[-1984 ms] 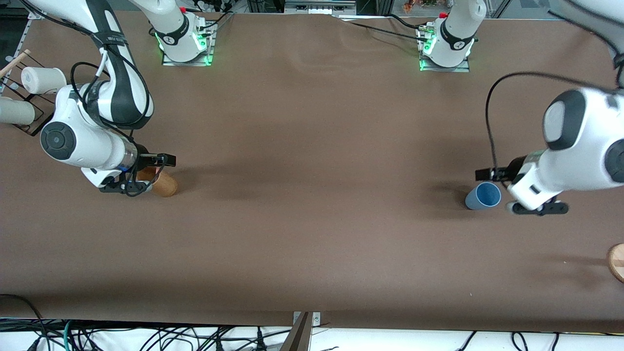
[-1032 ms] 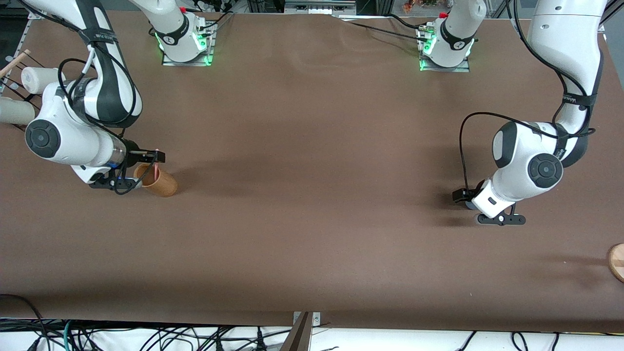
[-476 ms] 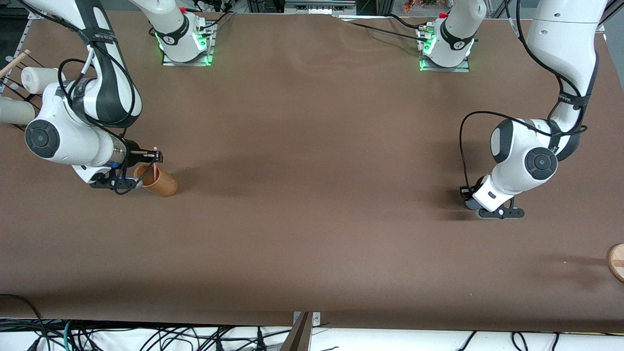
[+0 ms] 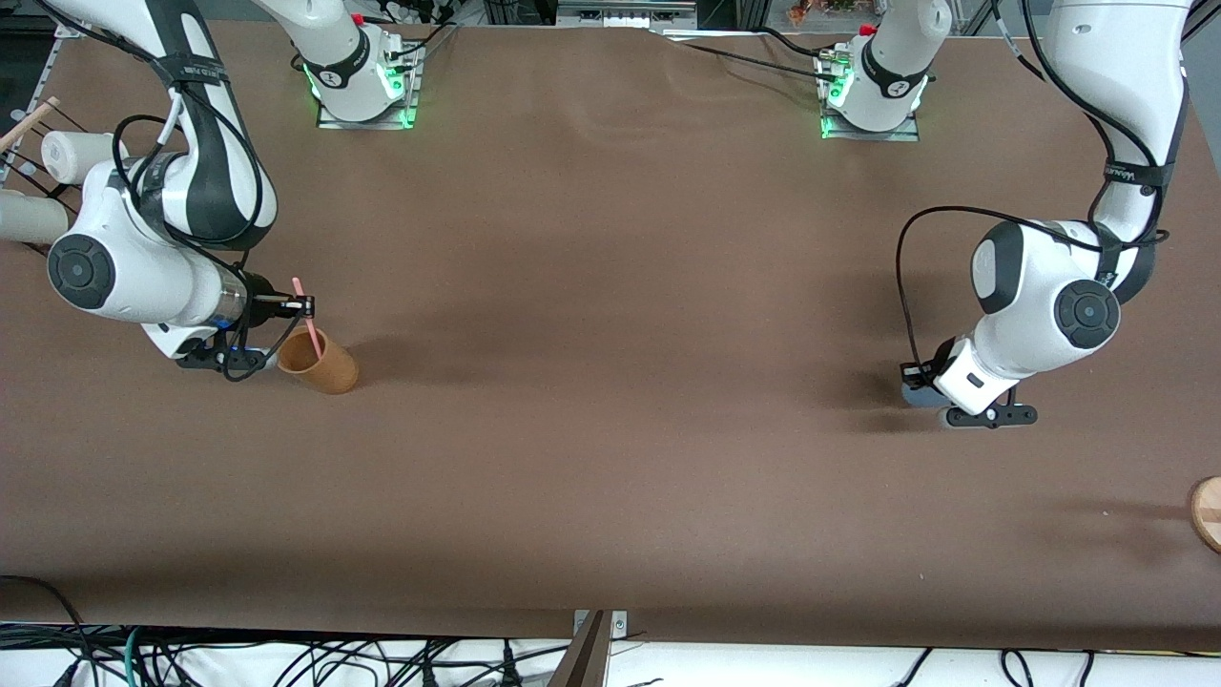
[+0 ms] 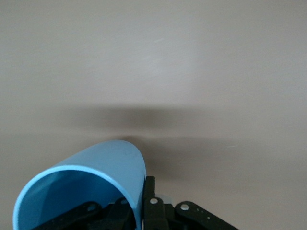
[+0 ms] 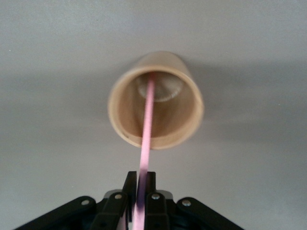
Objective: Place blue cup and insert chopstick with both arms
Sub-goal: 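Lift the chopstick out with the right gripper while the left gripper carries the cup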
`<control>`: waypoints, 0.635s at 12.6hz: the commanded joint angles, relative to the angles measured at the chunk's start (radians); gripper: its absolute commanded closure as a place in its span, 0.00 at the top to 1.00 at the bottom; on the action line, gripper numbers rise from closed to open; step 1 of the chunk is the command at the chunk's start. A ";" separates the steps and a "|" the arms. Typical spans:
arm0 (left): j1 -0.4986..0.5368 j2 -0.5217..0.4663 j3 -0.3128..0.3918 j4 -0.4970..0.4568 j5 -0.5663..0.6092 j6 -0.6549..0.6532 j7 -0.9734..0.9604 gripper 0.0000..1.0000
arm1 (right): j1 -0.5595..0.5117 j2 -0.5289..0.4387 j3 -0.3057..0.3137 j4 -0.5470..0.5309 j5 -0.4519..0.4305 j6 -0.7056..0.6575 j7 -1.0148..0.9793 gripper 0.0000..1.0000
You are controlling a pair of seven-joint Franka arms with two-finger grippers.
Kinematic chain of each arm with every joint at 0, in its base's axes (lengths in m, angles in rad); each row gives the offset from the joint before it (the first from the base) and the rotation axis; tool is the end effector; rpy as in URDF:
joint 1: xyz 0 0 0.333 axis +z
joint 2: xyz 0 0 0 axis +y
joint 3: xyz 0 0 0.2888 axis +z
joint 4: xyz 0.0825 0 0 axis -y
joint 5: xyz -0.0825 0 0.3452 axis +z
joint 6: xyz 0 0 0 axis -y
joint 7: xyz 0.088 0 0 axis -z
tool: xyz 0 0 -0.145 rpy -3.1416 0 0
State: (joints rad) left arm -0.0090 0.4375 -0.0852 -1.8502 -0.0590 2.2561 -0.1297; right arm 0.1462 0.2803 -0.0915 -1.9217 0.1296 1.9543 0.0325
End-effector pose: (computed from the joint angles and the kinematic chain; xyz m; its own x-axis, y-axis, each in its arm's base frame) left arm 0.5923 -0.0576 0.2484 0.9959 0.0792 -0.0425 0.0823 -0.9937 0.0756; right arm 0.5352 0.0433 0.2894 0.9683 -0.0305 -0.2478 -0.0496 -0.9962 -0.0713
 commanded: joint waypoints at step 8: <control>-0.466 0.259 -0.105 0.391 0.088 -0.033 -0.930 0.00 | -0.007 -0.032 0.009 0.196 0.019 -0.271 0.023 0.11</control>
State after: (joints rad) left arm -0.4124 0.6136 -0.2195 -1.5805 -0.0073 2.2512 -0.9443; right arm 0.1466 0.2636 -0.0908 -1.8014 0.1342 1.7862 0.0369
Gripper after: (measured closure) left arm 0.947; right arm 0.885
